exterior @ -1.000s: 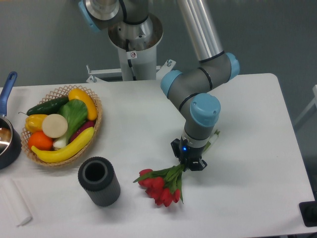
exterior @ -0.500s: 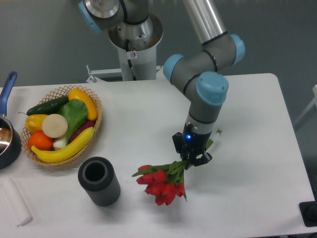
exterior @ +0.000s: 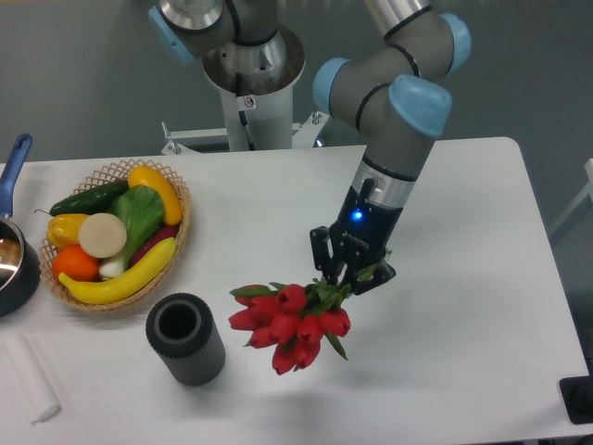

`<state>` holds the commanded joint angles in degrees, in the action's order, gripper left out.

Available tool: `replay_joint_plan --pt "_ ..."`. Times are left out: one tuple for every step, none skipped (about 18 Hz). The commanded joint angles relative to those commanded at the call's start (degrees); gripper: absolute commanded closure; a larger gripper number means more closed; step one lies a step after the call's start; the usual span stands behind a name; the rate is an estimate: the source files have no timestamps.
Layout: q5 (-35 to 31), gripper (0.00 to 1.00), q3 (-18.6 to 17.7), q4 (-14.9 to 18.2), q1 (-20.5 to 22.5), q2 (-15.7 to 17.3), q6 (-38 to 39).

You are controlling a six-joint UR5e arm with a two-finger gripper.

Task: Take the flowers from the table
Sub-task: 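Lift the gripped tulip bunch up off the table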

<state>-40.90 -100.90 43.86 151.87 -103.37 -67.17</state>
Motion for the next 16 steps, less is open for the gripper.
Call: replay_joint_plan --pt "2.99 0.83 0.0 0.0 0.7 0.7 1.58" --pt "5.45 0.83 0.0 0.0 1.31 1.15 2.47" --pt "7.13 0.83 -0.09 0.0 1.84 1.06 2.74" --pt "7.93 0.83 -0.26 0.0 2.54 1.15 2.66" --pt "8.29 0.83 -0.52 0.0 2.99 1.24 2.74" --pt "8.9 0.83 -0.53 0.0 3.16 1.5 2.74" --pt "9.86 0.83 -0.53 0.0 3.51 1.85 2.83" --pt "10.74 0.83 -0.53 0.0 3.78 1.85 2.83" --pt "11.54 0.83 -0.53 0.0 4.04 1.85 2.83" --pt "12.15 0.83 -0.53 0.0 4.13 1.85 2.83" --pt "12.51 0.83 -0.53 0.0 4.31 1.94 2.74" --pt "12.68 0.83 -0.53 0.0 4.4 1.94 2.83" --pt "12.69 0.83 -0.44 0.0 4.48 2.03 2.83" --pt "12.69 0.83 -0.44 0.0 4.75 2.03 2.83" --pt "12.77 0.83 -0.44 0.0 4.83 2.03 2.83" --pt "12.77 0.83 -0.44 0.0 4.84 2.03 2.83"
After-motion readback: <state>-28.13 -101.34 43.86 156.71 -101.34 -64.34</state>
